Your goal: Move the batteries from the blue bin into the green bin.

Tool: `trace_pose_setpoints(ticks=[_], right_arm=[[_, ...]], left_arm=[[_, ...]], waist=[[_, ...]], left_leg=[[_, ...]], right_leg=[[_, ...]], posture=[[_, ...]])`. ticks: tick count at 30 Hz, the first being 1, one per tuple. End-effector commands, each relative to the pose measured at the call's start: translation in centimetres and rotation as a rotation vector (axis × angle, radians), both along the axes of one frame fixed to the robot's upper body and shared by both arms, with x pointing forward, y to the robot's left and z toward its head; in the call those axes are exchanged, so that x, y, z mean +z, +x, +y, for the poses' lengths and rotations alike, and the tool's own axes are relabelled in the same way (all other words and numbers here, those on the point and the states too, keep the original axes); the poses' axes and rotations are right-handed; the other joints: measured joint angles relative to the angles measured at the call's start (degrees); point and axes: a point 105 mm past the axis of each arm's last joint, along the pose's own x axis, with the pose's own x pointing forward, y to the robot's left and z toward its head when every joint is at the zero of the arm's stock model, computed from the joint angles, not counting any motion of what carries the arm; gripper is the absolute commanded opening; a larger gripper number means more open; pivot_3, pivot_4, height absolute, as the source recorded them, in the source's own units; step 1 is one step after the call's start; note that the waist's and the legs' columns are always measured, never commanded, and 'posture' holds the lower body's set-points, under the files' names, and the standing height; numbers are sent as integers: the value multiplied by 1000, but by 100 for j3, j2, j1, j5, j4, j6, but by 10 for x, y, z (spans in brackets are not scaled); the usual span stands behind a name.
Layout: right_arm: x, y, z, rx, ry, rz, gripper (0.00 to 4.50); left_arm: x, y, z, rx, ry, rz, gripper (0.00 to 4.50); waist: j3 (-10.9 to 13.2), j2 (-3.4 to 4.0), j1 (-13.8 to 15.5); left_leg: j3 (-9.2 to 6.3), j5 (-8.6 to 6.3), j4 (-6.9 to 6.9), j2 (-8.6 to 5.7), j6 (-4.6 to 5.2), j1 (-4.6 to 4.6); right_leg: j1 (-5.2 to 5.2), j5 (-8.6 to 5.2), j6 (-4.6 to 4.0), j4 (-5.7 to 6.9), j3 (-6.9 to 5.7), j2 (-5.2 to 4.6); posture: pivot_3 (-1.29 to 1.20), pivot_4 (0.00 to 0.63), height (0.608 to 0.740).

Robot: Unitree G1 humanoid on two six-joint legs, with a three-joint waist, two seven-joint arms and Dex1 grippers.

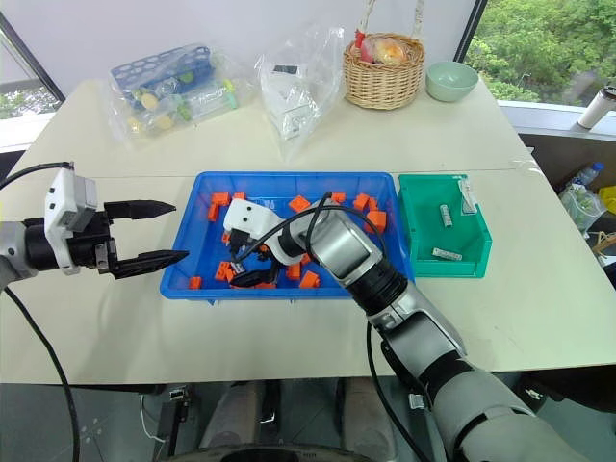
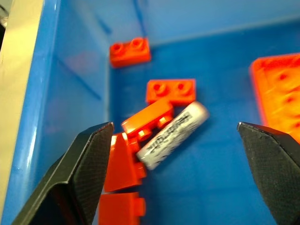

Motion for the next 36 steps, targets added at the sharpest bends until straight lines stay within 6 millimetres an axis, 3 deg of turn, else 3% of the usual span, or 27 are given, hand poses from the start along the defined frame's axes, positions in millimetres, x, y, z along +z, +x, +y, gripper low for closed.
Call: trace_pose_setpoints(ticks=[1, 8, 17, 20, 22, 23, 28, 29, 34, 36], right_arm=[[-2, 2, 5, 11, 8, -23, 4467], [-10, 18, -10, -3, -25, -49, 4467], [-7, 30, -29, 36, -92, -109, 4467], [-7, 31, -28, 46, -104, -111, 3724], [-10, 29, -25, 57, -112, -115, 2964], [-11, 28, -24, 61, -114, -115, 2333], [-16, 22, -16, 81, -103, -101, 212], [-17, 22, -15, 81, -102, -100, 33], [-15, 23, -16, 67, -91, -97, 34], [-4, 26, -18, 38, -56, -99, 34]], left_arm=[[10, 1, -1, -11, 1, -43, 4500], [10, 1, -2, -21, 6, -40, 4500], [12, 5, -4, -30, 0, -48, 4500], [12, 7, -5, -34, -2, -52, 4500], [13, 8, -6, -39, -5, -53, 4500], [13, 9, -7, -43, -7, -53, 4500], [10, 2, -13, -85, -12, -25, 4500], [9, 2, -13, -88, -11, -22, 4500], [9, 0, -14, -99, -13, -8, 4500], [7, -4, -16, -125, -15, 9, 4500]], waist=[[-1, -2, -3], [-1, -2, 8], [-1, -2, 7], [-1, -2, 0], [-1, -2, -3], [-2, -3, -2], [-2, -2, -6], [-2, -2, -6], [-2, -2, 3], [-1, -2, 3]], left_leg=[[0, 0, 0, 0, 0, 1], [-1, 0, 0, 0, 0, 2], [0, 0, 1, -1, 0, 2], [-1, 0, 0, 0, 1, 3], [-1, 0, 0, 0, 1, 3], [-1, 0, 0, 0, 1, 3], [-1, 0, -1, 1, 1, 3], [-1, 0, -1, 1, 1, 3], [-1, 0, 1, 1, 1, 3], [-1, 0, 1, 1, 1, 3]], right_leg=[[1, 0, 0, 0, 0, 0], [3, 0, 0, -1, 0, 1], [4, 0, 0, -3, 1, 0], [4, 0, 0, -2, 0, 2], [4, 0, 0, -2, 0, 3], [4, 0, 0, -2, 0, 3], [4, 0, 0, -2, 0, 3], [4, 0, 0, -2, 0, 4], [5, 0, 0, -3, 0, 3], [5, 0, 0, -3, 0, 3]], posture=[[0, 150, 736], [0, 150, 736], [0, 150, 736], [0, 150, 736], [0, 150, 736], [0, 150, 736], [0, 150, 736], [0, 150, 736], [0, 150, 736], [0, 150, 736]])
